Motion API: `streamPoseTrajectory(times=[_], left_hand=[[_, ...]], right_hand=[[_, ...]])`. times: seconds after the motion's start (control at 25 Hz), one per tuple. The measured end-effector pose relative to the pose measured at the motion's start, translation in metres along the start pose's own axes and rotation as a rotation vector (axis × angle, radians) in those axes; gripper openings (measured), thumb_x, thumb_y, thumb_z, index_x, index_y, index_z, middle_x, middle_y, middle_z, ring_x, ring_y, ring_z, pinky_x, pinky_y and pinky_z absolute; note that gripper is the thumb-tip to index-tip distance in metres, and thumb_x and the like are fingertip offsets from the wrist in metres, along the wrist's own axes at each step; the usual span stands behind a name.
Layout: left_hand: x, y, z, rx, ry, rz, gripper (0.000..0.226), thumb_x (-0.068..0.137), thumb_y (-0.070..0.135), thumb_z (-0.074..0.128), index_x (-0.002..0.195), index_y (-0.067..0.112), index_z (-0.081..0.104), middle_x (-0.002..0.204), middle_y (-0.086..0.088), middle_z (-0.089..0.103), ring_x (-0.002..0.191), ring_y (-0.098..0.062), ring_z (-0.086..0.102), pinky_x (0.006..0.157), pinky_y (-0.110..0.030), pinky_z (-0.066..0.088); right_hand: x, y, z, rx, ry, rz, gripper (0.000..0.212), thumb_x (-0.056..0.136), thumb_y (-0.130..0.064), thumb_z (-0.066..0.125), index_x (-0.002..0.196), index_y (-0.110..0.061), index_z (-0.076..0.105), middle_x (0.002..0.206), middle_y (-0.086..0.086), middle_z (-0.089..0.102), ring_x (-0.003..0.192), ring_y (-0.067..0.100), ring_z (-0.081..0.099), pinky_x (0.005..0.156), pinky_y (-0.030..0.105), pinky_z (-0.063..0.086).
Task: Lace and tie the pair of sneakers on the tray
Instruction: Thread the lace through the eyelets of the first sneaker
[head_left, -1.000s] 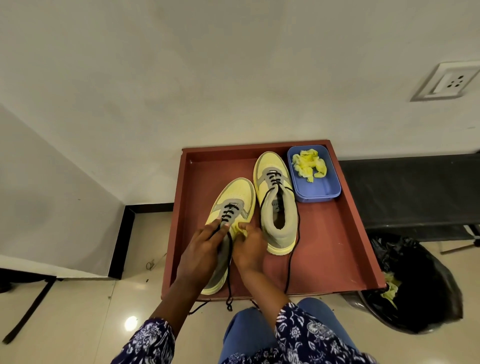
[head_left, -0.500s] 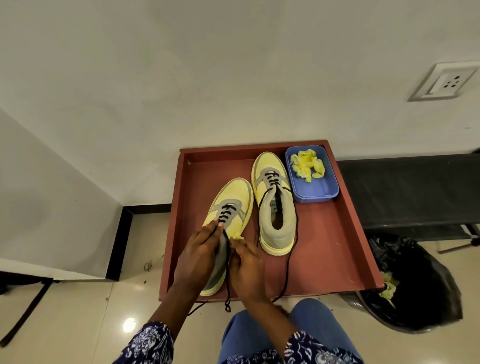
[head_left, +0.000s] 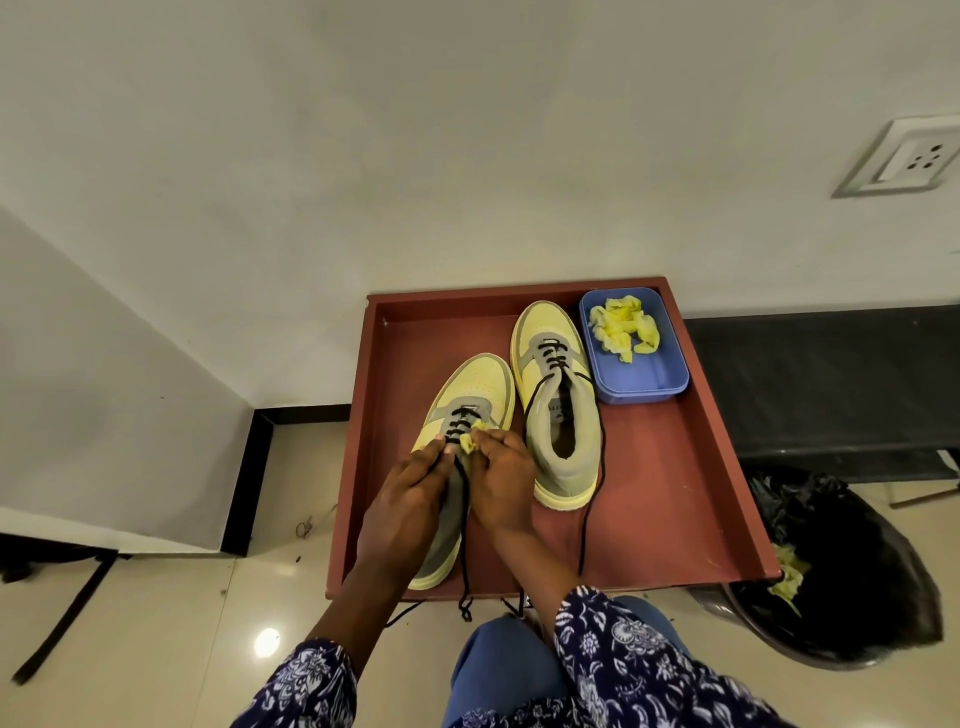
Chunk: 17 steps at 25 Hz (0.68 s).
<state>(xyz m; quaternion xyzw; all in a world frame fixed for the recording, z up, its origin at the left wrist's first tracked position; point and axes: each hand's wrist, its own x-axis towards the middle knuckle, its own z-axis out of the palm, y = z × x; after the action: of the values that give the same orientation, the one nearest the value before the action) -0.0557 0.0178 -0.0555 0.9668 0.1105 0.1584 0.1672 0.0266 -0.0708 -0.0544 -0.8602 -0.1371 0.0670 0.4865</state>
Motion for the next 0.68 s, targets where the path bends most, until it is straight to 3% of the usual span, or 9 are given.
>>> streamPoseTrajectory(times=[0.08, 0.2, 0.32, 0.44, 0.52, 0.6, 0.68], left_hand=[[-0.002, -0.002, 0.001, -0.001, -0.009, 0.011, 0.058, 0.1, 0.04, 0.019, 0.114, 0.007, 0.064, 0.119, -0.01, 0.064, 0.11, -0.013, 0.049, 0.089, -0.022, 0.049], [-0.003, -0.001, -0.003, 0.041, -0.025, 0.04, 0.036, 0.088, 0.024, 0.048, 0.114, 0.006, 0.064, 0.12, -0.012, 0.064, 0.104, -0.024, 0.063, 0.078, -0.028, 0.056], [-0.003, -0.002, -0.003, 0.031, -0.036, 0.017, 0.048, 0.072, 0.005, 0.075, 0.118, 0.005, 0.062, 0.123, -0.014, 0.062, 0.103, -0.031, 0.064, 0.072, -0.036, 0.058], [-0.003, -0.002, -0.001, 0.049, 0.009, 0.028, 0.037, 0.081, 0.015, 0.061, 0.116, 0.006, 0.063, 0.122, -0.013, 0.063, 0.103, -0.029, 0.065, 0.073, -0.035, 0.058], [-0.002, 0.0, -0.001, 0.013, 0.017, 0.02, 0.041, 0.085, 0.025, 0.043, 0.114, 0.005, 0.065, 0.119, -0.013, 0.064, 0.102, -0.028, 0.065, 0.077, -0.035, 0.057], [-0.002, -0.001, 0.003, -0.014, 0.017, 0.017, 0.044, 0.084, 0.025, 0.039, 0.113, 0.004, 0.065, 0.118, -0.014, 0.064, 0.101, -0.029, 0.065, 0.077, -0.04, 0.058], [-0.001, -0.002, 0.004, -0.055, -0.001, -0.004, 0.044, 0.084, 0.023, 0.039, 0.113, 0.001, 0.064, 0.119, -0.017, 0.063, 0.101, -0.031, 0.065, 0.075, -0.044, 0.059]], right_hand=[[-0.008, 0.0, 0.001, -0.004, 0.001, -0.051, 0.03, 0.083, -0.007, 0.05, 0.106, -0.003, 0.069, 0.101, 0.016, 0.066, 0.096, 0.029, 0.062, 0.091, 0.027, 0.047], [-0.03, 0.003, -0.004, 0.03, 0.003, -0.142, 0.029, 0.083, -0.01, 0.048, 0.101, -0.006, 0.07, 0.099, 0.01, 0.066, 0.093, 0.018, 0.061, 0.086, 0.012, 0.044], [-0.041, 0.008, -0.009, 0.023, -0.041, -0.18, 0.03, 0.085, -0.014, 0.046, 0.103, -0.006, 0.069, 0.101, 0.008, 0.065, 0.094, 0.011, 0.057, 0.089, 0.005, 0.038], [-0.032, 0.01, -0.011, -0.027, -0.082, -0.235, 0.026, 0.084, -0.007, 0.051, 0.101, -0.003, 0.069, 0.098, 0.012, 0.065, 0.09, 0.017, 0.061, 0.087, 0.008, 0.04], [-0.016, 0.006, -0.013, -0.038, -0.093, -0.222, 0.028, 0.085, -0.01, 0.048, 0.097, 0.001, 0.07, 0.094, 0.016, 0.066, 0.086, 0.017, 0.061, 0.084, 0.004, 0.036], [0.002, 0.001, -0.015, -0.064, -0.125, -0.168, 0.026, 0.085, -0.006, 0.048, 0.096, 0.004, 0.069, 0.096, 0.02, 0.065, 0.086, 0.02, 0.062, 0.081, 0.003, 0.037], [0.017, 0.001, -0.011, -0.141, -0.122, -0.163, 0.026, 0.079, 0.002, 0.051, 0.097, 0.005, 0.069, 0.097, 0.023, 0.065, 0.091, 0.031, 0.064, 0.084, 0.019, 0.045]])
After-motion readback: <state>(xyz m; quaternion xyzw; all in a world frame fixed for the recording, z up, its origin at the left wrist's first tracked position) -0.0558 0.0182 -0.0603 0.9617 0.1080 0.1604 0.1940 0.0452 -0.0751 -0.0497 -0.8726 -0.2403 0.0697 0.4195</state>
